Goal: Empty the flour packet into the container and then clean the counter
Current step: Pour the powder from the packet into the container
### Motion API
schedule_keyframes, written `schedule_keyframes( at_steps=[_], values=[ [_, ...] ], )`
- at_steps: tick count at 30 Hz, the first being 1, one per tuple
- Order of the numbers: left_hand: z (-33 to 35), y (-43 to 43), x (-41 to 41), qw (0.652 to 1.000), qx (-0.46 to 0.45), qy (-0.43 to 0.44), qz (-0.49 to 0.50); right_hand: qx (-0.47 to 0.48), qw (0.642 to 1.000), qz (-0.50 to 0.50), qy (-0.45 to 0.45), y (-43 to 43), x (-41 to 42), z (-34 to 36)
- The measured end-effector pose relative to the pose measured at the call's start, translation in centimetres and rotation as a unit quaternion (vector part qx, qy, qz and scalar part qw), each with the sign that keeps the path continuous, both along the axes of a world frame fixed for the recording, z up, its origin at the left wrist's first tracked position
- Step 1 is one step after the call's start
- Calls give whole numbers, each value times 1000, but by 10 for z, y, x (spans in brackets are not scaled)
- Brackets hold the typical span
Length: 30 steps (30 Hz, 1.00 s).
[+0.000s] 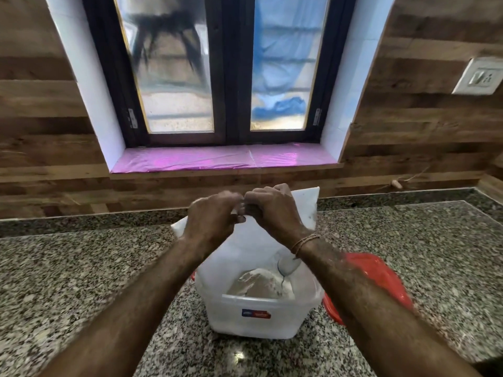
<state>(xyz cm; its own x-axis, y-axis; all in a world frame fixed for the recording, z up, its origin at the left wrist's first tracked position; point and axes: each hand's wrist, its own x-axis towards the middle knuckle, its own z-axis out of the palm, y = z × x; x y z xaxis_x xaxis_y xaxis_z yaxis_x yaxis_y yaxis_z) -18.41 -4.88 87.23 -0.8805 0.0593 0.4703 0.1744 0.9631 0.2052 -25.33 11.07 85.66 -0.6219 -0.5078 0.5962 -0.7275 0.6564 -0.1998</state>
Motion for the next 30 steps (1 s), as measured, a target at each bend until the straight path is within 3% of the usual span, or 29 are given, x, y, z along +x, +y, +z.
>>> schedule_keyframes(
  at_steps=[4, 7, 11, 15, 19, 21, 26, 28, 30],
  values=[
    [-2, -6, -6, 996, 83, -20, 21, 64, 995, -68, -19, 37, -20, 9],
    [-5, -11, -9, 996, 81, -30, 15, 144, 972, -169, -76, 73, -38, 17],
    [-1, 0, -16, 998, 63, 4, -4, 66, 994, -84, 37, 79, -30, 21],
    [8, -3, -18, 998, 64, 25, -4, 126, 987, -24, -95, 71, -24, 15],
    [8, -5, -16, 998, 63, 5, -20, 115, 992, -43, -31, 68, -29, 17],
    [10, 0, -19, 997, 56, 16, -42, 120, 991, -11, -57, 60, -29, 18],
    [17, -5, -21, 985, -54, 152, 53, 35, 996, -56, -65, 50, -31, 19],
    [20, -10, -15, 984, -79, 142, 69, 40, 995, -44, -75, 48, -31, 20],
    [18, -7, -9, 993, -79, 78, 50, 44, 996, -27, -75, 45, -32, 22]
  ],
)
